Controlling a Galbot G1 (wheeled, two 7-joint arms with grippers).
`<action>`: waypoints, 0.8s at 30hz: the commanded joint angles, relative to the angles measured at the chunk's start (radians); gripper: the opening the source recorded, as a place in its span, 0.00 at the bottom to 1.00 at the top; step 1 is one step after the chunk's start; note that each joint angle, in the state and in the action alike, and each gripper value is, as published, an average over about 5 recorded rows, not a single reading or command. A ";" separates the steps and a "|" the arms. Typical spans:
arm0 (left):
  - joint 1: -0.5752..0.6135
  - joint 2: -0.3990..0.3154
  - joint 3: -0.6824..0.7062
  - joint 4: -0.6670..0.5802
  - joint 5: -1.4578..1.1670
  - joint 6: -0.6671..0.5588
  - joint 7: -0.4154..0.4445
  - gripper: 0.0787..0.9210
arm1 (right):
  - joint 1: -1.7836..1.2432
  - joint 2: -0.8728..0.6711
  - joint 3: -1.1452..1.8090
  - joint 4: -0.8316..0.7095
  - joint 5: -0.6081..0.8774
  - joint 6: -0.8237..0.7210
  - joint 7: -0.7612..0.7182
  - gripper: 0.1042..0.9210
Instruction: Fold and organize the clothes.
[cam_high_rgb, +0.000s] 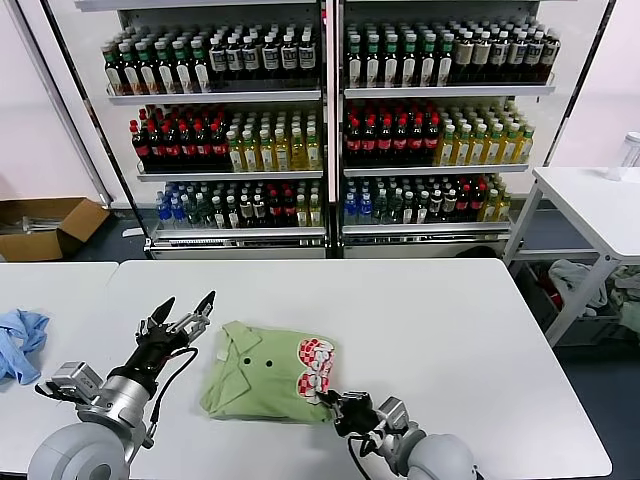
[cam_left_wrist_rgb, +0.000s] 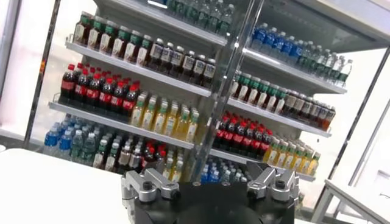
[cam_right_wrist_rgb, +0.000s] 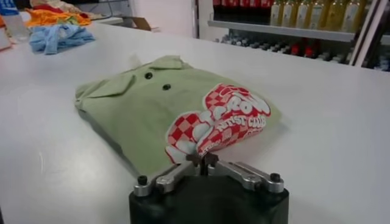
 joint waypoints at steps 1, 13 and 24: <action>0.004 -0.006 0.000 -0.006 0.002 0.001 -0.005 0.88 | -0.078 -0.071 0.184 0.033 0.034 0.028 -0.054 0.01; -0.012 -0.013 0.015 0.017 0.006 0.000 -0.013 0.88 | -0.135 -0.124 0.293 0.082 0.034 0.033 -0.070 0.01; -0.014 0.001 0.005 0.040 0.036 0.001 -0.005 0.88 | -0.086 -0.044 0.254 0.119 0.075 0.080 -0.028 0.32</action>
